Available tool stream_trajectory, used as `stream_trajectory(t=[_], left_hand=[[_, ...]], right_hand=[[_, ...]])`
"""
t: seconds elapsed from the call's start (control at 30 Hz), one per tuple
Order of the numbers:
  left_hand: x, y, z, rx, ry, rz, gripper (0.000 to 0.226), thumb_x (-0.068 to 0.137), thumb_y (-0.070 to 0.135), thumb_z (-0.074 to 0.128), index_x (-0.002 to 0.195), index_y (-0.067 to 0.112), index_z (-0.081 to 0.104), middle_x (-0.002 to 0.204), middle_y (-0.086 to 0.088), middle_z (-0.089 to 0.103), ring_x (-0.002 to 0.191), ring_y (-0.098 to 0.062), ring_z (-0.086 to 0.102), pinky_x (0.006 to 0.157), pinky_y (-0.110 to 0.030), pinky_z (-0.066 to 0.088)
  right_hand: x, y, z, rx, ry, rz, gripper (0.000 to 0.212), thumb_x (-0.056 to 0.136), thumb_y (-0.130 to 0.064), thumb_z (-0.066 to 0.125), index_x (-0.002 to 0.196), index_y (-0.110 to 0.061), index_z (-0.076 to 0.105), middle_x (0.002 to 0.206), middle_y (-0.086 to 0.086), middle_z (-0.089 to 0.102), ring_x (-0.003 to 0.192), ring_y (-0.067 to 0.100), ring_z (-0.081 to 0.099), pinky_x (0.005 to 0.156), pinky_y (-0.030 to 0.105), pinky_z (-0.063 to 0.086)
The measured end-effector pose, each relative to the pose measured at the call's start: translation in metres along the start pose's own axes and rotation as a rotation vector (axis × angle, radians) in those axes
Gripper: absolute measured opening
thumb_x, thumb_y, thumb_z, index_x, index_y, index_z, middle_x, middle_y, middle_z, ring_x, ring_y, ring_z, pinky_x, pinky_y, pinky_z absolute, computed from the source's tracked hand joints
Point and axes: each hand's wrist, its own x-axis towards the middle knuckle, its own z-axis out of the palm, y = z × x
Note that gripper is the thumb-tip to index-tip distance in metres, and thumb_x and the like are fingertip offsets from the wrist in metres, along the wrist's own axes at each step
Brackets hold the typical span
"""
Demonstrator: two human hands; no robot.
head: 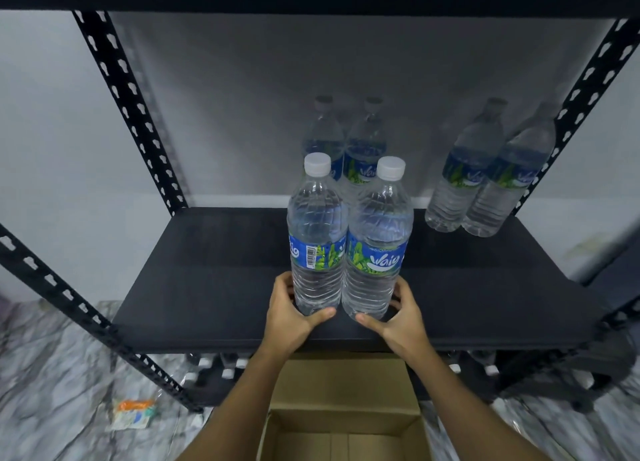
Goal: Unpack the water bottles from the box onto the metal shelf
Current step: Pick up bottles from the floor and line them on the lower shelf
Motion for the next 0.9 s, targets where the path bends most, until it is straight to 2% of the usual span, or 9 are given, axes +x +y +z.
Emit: stream_trajectory(t=[0.07,0.2,0.33,0.47,0.7,0.83,0.9], left_hand=[[0.0019,-0.0022,0.0017,0.004,0.017,0.003,0.09,0.051,0.04,0.095,0.123,0.035,0.042,0.124,0.01,0.06,0.11,-0.005,0.061,0.094,-0.035,0.054],[-0.0004,-0.004,0.0033,0.008,0.043,0.024,0.089,0.053,0.042,0.094,0.125,0.037,0.042,0.123,0.014,0.06,0.109,-0.003,0.06,0.093,-0.03,0.053],[-0.0002,-0.0043,0.003,0.0,0.039,0.031,0.091,0.055,0.041,0.095,0.13,0.032,0.043,0.124,0.013,0.061,0.109,-0.001,0.06,0.092,-0.025,0.051],[-0.0006,-0.0032,0.0026,-0.008,0.032,0.036,0.092,0.056,0.039,0.095,0.132,0.03,0.043,0.124,0.013,0.061,0.11,-0.001,0.06,0.089,-0.019,0.049],[0.0005,-0.0038,0.0019,-0.029,0.024,0.033,0.091,0.056,0.037,0.096,0.132,0.029,0.045,0.121,0.014,0.064,0.107,0.002,0.061,0.09,-0.021,0.05],[0.0032,-0.0074,0.001,-0.073,0.003,0.008,0.089,0.055,0.036,0.096,0.13,0.03,0.047,0.118,0.011,0.068,0.106,-0.003,0.064,0.091,-0.028,0.053],[0.0054,-0.0089,-0.0002,-0.086,-0.023,-0.001,0.085,0.058,0.032,0.095,0.128,0.031,0.048,0.118,0.01,0.068,0.106,-0.002,0.065,0.089,-0.025,0.052]], right_hand=[[0.0004,0.0015,0.0015,-0.002,0.014,-0.002,0.096,0.057,-0.015,0.093,0.137,-0.021,0.041,0.127,-0.018,0.054,0.11,0.001,0.057,0.08,0.006,0.048],[0.0015,0.0041,0.0027,-0.004,0.038,0.013,0.095,0.054,-0.018,0.094,0.134,-0.026,0.043,0.125,-0.018,0.056,0.109,0.003,0.058,0.079,0.008,0.049],[0.0009,0.0048,0.0043,0.006,0.065,0.019,0.096,0.052,-0.02,0.096,0.133,-0.025,0.045,0.124,-0.011,0.057,0.108,0.006,0.059,0.083,0.017,0.049],[0.0003,0.0044,0.0061,0.005,0.094,0.018,0.097,0.048,-0.024,0.097,0.13,-0.029,0.046,0.122,-0.013,0.059,0.106,0.008,0.06,0.086,0.027,0.053],[-0.0013,0.0012,0.0049,-0.006,0.084,0.011,0.096,0.05,-0.023,0.096,0.129,-0.035,0.043,0.117,-0.02,0.057,0.103,0.007,0.06,0.082,0.023,0.052],[-0.0014,0.0001,0.0041,-0.007,0.078,0.005,0.095,0.05,-0.022,0.096,0.126,-0.037,0.043,0.116,-0.019,0.058,0.103,0.007,0.06,0.084,0.024,0.053],[-0.0013,0.0008,0.0041,-0.005,0.074,0.006,0.096,0.05,-0.023,0.096,0.128,-0.036,0.043,0.117,-0.019,0.058,0.104,0.007,0.06,0.083,0.022,0.051]])
